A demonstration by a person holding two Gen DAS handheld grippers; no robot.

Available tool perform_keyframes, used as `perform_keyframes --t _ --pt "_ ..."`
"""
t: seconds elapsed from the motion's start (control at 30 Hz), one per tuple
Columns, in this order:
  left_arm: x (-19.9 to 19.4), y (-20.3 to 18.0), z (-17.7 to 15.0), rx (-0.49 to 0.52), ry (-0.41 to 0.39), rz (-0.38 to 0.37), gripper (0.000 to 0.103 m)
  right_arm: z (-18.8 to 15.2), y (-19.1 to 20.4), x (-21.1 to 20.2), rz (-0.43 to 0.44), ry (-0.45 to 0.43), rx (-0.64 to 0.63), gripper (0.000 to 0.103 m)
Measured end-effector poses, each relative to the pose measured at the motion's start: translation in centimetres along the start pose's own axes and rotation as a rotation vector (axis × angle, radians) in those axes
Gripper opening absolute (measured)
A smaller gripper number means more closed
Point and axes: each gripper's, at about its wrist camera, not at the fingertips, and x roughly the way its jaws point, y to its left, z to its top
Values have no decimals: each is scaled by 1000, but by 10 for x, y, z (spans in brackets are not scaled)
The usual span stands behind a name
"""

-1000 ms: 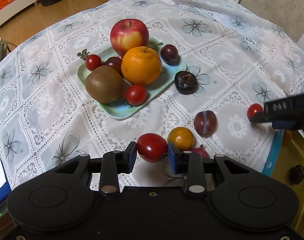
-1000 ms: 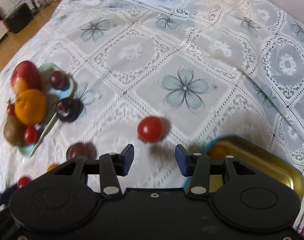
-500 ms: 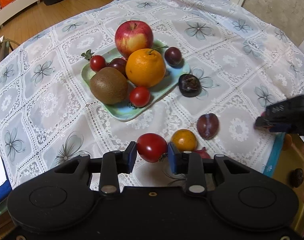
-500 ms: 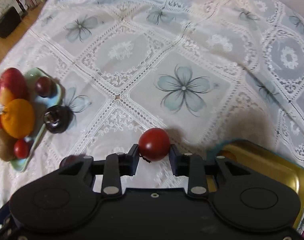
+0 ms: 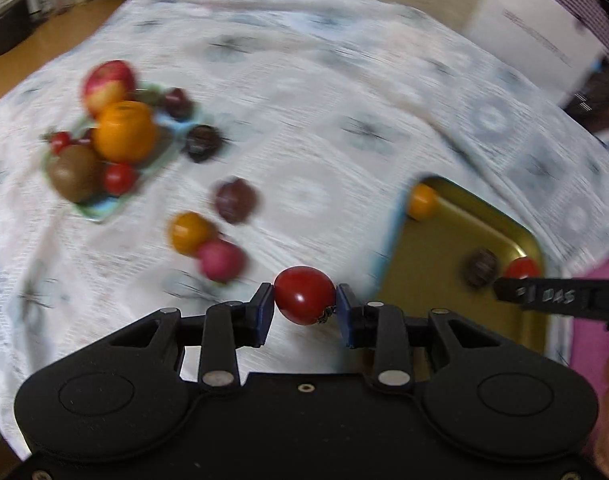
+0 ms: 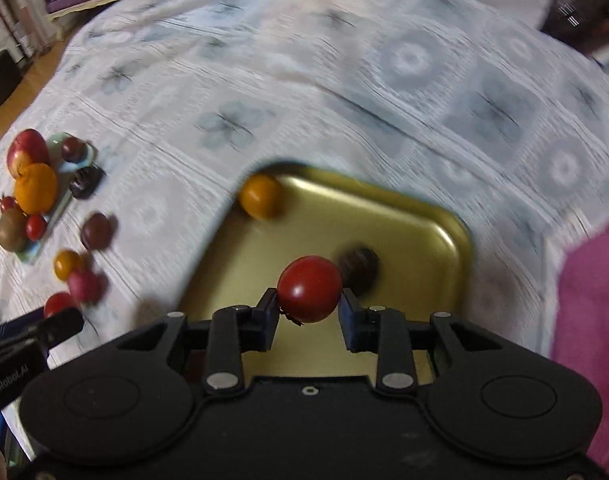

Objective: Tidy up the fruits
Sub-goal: 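Carry the red tomatoes over the tray with both tools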

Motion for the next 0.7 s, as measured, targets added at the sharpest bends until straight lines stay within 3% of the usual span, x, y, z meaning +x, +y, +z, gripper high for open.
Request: perform_keyframes --t 0.3,0.7 --pt "9 -54 -37 141 87 -69 42 -56 -33 -5 -8 73 119 32" --pt "0 -66 -58 220 76 -14 42 -86 -24 -24 -124 26 101 32"
